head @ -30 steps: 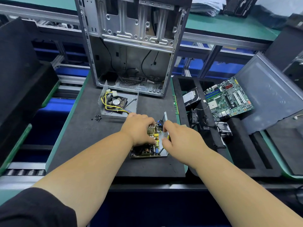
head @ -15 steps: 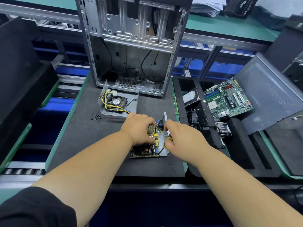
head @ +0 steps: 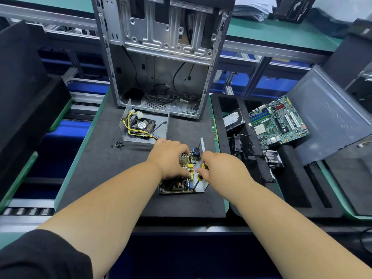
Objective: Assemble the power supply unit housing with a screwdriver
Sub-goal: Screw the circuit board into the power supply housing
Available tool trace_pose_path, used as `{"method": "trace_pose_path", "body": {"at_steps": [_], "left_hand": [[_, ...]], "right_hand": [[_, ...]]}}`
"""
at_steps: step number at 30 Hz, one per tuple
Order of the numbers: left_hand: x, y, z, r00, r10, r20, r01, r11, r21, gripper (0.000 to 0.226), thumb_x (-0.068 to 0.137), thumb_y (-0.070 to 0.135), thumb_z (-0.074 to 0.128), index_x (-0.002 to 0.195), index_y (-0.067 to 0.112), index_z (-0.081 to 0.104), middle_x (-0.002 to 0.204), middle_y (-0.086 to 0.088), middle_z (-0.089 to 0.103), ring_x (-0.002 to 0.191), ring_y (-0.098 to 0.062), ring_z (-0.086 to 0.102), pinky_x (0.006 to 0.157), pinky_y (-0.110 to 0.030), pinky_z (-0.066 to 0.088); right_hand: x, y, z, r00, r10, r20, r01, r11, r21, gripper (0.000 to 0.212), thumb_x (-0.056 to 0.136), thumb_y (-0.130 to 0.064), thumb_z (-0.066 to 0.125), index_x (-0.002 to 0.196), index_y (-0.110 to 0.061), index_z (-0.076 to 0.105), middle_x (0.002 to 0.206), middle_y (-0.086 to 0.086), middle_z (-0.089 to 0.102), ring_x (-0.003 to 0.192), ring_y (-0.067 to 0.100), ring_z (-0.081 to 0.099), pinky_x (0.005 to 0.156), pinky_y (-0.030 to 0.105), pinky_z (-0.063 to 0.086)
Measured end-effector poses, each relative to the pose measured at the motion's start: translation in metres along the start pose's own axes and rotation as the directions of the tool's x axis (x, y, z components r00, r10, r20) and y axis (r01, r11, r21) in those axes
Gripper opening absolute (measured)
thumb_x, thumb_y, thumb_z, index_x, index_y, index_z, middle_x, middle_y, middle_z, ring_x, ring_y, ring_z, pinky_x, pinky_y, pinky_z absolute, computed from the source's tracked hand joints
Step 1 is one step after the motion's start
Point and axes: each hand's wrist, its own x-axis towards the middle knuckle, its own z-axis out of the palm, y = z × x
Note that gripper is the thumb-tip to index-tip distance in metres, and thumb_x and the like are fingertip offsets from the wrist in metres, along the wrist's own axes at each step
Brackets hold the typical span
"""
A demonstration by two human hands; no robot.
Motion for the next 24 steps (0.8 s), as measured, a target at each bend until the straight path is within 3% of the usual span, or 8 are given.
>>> {"method": "trace_pose_path", "body": {"at_steps": [3,8,12,16,21,24], "left_hand": [[0.000,0.000,0.000,1.000,-0.002,0.003,0.002,1.000,0.001,0.070,0.055,0.077,0.064,0.114,0.040,0.055,0.100,0.014,0.057,0.098,-0.014,0.054,0.097,-0.034,0.026],[0.000,0.000,0.000,1.000,-0.006,-0.005,0.006,1.000,-0.001,0.071,0.053,0.077,0.064,0.113,0.040,0.055,0.099,0.014,0.058,0.096,-0.014,0.055,0.097,-0.034,0.027],[0.000,0.002,-0.001,1.000,-0.013,-0.005,0.013,1.000,0.002,0.072,0.053,0.077,0.065,0.113,0.040,0.056,0.100,0.015,0.058,0.095,-0.013,0.054,0.096,-0.033,0.026],[-0.003,0.005,-0.004,1.000,-0.022,0.001,0.022,1.000,0.004,0.073,0.055,0.077,0.066,0.116,0.039,0.056,0.101,0.015,0.058,0.098,-0.013,0.055,0.096,-0.032,0.025],[-0.004,0.010,-0.015,0.995,-0.005,0.100,-0.001,0.999,0.055,0.082,0.060,0.078,0.067,0.129,0.036,0.050,0.119,0.013,0.059,0.115,-0.014,0.053,0.103,-0.036,0.028],[-0.009,0.015,-0.031,0.996,-0.020,0.087,0.034,0.986,-0.165,0.083,0.068,0.065,0.074,0.138,0.029,0.048,0.135,0.007,0.054,0.128,-0.015,0.046,0.110,-0.037,0.031]], "right_hand": [[-0.001,0.002,0.003,0.998,0.056,0.005,-0.056,0.998,0.016,0.031,0.099,-0.045,0.051,0.092,-0.018,0.038,0.066,-0.007,0.035,0.069,0.024,0.045,0.056,0.033,0.031],[-0.001,-0.002,0.009,0.989,0.148,0.001,-0.148,0.989,-0.011,0.031,0.099,-0.048,0.048,0.093,-0.020,0.037,0.064,-0.004,0.031,0.070,0.025,0.046,0.056,0.031,0.033],[0.002,-0.004,0.011,0.984,0.173,-0.026,-0.175,0.983,-0.052,0.032,0.100,-0.049,0.046,0.092,-0.019,0.039,0.062,-0.003,0.030,0.066,0.026,0.044,0.046,0.030,0.022],[0.004,-0.004,0.012,0.988,0.149,-0.038,-0.152,0.986,-0.064,0.030,0.100,-0.048,0.045,0.093,-0.019,0.040,0.060,-0.004,0.032,0.064,0.025,0.042,0.044,0.029,0.018],[0.000,0.007,0.009,0.999,0.049,-0.013,-0.046,0.985,0.167,0.035,0.096,-0.050,0.053,0.095,-0.020,0.035,0.073,-0.004,0.047,0.066,0.023,0.043,0.053,0.033,0.031],[-0.004,0.014,0.001,0.999,-0.042,0.023,0.036,0.974,0.221,0.029,0.096,-0.046,0.054,0.100,-0.020,0.041,0.081,-0.003,0.056,0.069,0.022,0.048,0.056,0.034,0.038]]}}
